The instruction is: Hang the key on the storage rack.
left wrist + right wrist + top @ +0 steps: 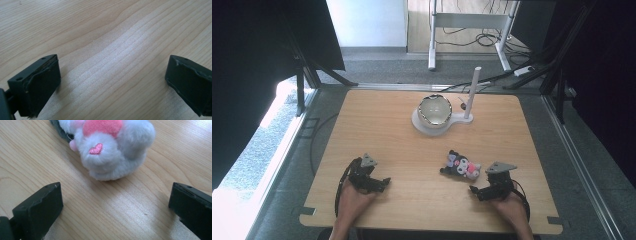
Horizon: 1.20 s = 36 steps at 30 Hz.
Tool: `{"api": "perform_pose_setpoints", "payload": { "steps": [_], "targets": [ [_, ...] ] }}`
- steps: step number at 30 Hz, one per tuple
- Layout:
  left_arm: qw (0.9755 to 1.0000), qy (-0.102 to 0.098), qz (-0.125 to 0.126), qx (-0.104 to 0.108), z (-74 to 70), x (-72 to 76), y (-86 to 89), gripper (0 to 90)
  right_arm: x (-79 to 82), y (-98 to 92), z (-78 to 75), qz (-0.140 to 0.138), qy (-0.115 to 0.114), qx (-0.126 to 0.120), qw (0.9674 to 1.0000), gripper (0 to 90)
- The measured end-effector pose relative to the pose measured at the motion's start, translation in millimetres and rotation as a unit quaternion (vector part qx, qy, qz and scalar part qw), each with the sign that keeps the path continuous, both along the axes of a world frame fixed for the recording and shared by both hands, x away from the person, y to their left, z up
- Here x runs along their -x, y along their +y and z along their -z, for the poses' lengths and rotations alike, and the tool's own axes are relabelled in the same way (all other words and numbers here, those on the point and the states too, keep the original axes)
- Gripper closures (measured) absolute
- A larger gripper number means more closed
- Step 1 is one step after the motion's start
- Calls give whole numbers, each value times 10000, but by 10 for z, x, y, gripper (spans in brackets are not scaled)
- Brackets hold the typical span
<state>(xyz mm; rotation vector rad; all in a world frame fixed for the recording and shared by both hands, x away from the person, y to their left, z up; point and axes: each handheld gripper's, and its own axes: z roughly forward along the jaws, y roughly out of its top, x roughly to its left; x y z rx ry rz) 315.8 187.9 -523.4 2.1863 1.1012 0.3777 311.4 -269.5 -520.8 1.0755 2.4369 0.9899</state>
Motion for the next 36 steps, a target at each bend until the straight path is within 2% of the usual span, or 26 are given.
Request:
{"api": "perform_pose_setpoints", "payload": {
  "steps": [23, 30, 35, 36],
  "targets": [
    [10000, -20, -87, 12, -5, 8, 3, 25, 5, -1, -5, 18, 25, 4, 10000, 0],
    [10000, -20, -88, 14, -5, 8, 3, 25, -16, 10, -65, -128, 253, 269, 9992, 0],
    [10000, -21, -89, 15, -5, 8, 3, 25, -20, 6, -125, -196, 276, 350, 9988, 0],
    [10000, -21, -90, 17, -5, 8, 3, 25, -28, 8, -164, -249, 298, 429, 9983, 0]
  ]
}}
